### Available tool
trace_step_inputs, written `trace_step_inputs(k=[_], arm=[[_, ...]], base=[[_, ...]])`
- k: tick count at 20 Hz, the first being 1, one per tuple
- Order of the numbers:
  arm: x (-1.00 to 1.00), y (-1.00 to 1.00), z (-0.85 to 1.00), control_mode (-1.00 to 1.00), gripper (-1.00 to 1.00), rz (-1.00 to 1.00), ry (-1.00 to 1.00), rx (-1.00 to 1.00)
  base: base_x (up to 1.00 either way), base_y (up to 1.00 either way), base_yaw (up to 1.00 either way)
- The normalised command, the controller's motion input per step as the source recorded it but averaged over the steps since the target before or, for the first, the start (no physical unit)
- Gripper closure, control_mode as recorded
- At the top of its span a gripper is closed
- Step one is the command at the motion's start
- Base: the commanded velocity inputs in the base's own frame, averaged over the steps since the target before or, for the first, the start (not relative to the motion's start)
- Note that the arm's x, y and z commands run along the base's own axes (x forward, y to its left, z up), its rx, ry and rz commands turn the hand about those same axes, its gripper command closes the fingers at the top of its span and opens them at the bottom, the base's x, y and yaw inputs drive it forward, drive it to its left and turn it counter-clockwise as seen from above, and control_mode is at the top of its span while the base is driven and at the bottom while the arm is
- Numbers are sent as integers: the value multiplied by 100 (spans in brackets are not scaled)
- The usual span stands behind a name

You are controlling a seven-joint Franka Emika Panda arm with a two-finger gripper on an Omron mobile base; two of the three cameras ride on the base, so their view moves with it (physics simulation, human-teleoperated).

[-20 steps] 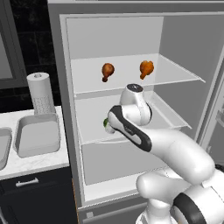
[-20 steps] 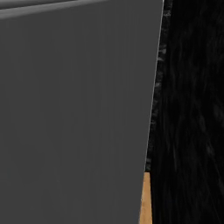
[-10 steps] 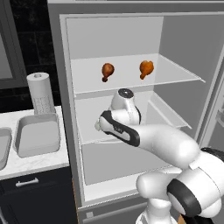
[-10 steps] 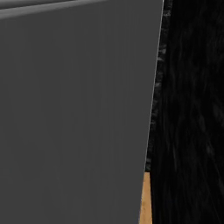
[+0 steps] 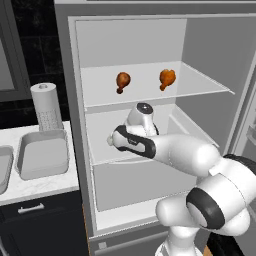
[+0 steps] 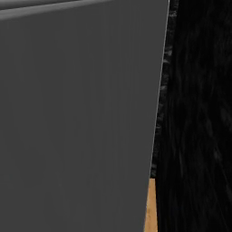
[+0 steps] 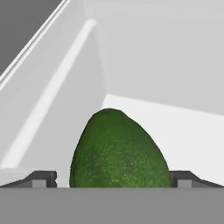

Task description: Place one avocado and one chicken drumstick in each tupperware on the nearby counter, to pack two identical lunches.

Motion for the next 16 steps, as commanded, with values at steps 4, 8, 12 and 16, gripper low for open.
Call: trace_step_inputs(k=[4,8,12,16], arm=[[28,4,-7,-100,-100,-1,0,0],[-10,0,-54,-100,100,0,0,-1],[-9,0,-36,-100,100,0,-1,0],[-13,0,-4,-100,100,0,-3,0]], base=[[0,0,0],[0,0,0],[0,0,0],[0,0,0]])
